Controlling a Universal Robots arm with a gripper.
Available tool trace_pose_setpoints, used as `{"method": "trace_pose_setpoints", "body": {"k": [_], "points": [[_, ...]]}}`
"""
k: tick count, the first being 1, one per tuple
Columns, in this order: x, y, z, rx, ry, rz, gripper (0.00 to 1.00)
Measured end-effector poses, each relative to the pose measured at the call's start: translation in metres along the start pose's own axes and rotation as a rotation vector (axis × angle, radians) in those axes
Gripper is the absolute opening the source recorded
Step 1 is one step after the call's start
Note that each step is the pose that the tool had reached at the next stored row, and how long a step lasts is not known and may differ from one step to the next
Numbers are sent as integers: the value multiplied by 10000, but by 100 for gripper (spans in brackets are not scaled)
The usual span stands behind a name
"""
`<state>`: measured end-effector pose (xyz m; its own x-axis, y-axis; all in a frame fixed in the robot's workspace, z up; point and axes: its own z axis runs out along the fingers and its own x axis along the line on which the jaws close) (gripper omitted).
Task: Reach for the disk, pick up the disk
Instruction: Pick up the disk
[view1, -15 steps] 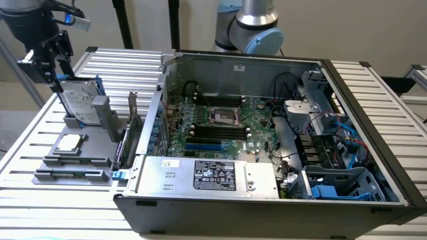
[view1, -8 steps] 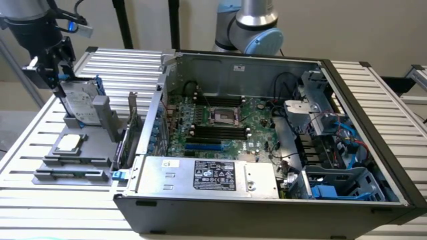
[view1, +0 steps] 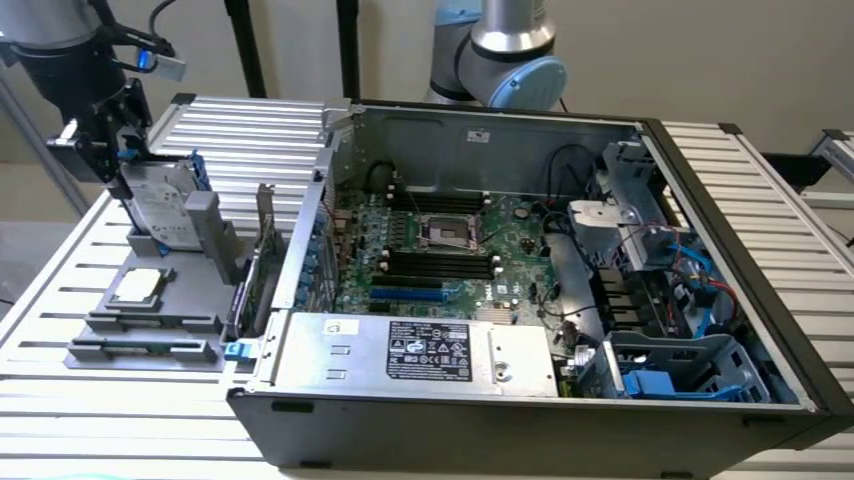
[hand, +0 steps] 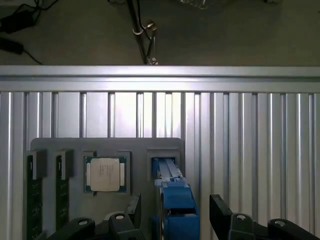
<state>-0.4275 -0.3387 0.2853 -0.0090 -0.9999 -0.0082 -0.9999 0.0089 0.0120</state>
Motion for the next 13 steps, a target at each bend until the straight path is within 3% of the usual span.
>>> {"method": "trace_pose_setpoints", "body": {"k": [4, 6, 8, 9, 12, 13], "points": [[-3, 1, 0, 1, 0, -7, 65], [-4, 1, 0, 1, 0, -19, 57], [-5, 1, 0, 1, 0, -34, 57], [-6, 1, 0, 1, 0, -43, 50], [-7, 1, 0, 0, 1, -95, 48], [-8, 1, 0, 1, 1, -119, 42]]}}
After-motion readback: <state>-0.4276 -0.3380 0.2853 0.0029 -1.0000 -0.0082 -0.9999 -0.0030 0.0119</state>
